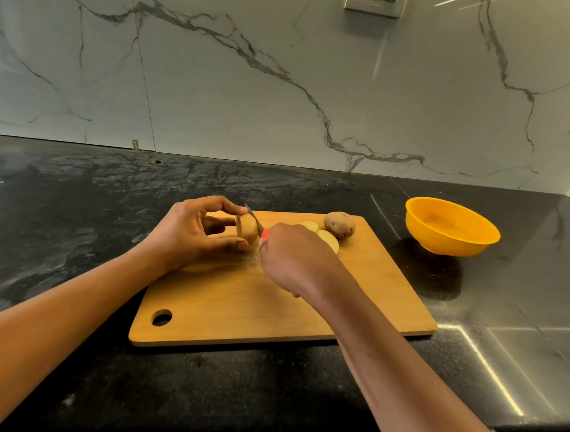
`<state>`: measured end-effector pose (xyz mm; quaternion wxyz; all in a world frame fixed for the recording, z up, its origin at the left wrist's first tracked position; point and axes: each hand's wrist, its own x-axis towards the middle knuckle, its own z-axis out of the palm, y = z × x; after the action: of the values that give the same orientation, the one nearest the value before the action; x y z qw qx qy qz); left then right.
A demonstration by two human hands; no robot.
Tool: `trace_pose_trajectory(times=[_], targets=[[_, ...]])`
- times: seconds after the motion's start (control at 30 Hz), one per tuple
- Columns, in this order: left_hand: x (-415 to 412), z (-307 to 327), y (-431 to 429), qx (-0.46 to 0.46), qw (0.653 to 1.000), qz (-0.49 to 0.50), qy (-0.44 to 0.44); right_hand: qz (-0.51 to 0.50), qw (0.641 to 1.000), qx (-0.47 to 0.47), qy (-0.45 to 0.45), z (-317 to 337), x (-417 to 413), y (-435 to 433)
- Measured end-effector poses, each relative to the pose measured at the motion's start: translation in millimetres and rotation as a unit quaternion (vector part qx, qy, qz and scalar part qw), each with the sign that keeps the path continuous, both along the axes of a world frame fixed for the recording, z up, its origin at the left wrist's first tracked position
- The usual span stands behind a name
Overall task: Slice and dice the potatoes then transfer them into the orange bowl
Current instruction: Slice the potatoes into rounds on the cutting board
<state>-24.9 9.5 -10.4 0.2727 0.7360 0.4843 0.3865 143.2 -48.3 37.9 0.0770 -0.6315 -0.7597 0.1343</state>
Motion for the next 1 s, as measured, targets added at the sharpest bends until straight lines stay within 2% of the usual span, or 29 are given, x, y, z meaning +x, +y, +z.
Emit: trace_pose_trajectory(times=[0.37, 0.6, 0.83, 1.0], targets=[[-2.1, -0.6, 1.5, -0.019, 1.000, -0.001, -0.018, -0.017, 0.998, -0.039, -0.035, -2.7, -13.6, -2.9], [-3.3, -0.3, 1.5, -0.032, 0.999, -0.006, -0.012, -0.010, 0.999, -0.016, -0.049, -12.2, -6.8, -21.0], [1.6, 3.4, 0.6, -0.027, 1.000, 0.006, 0.002, -0.005, 0.999, 0.006, -0.040, -12.8, -15.3, -3.5], [0.7, 2.1, 1.5, -0.034, 0.999, 0.000, -0.008, -0.002, 0.998, -0.014, -0.058, -20.7, -9.8, -13.0]])
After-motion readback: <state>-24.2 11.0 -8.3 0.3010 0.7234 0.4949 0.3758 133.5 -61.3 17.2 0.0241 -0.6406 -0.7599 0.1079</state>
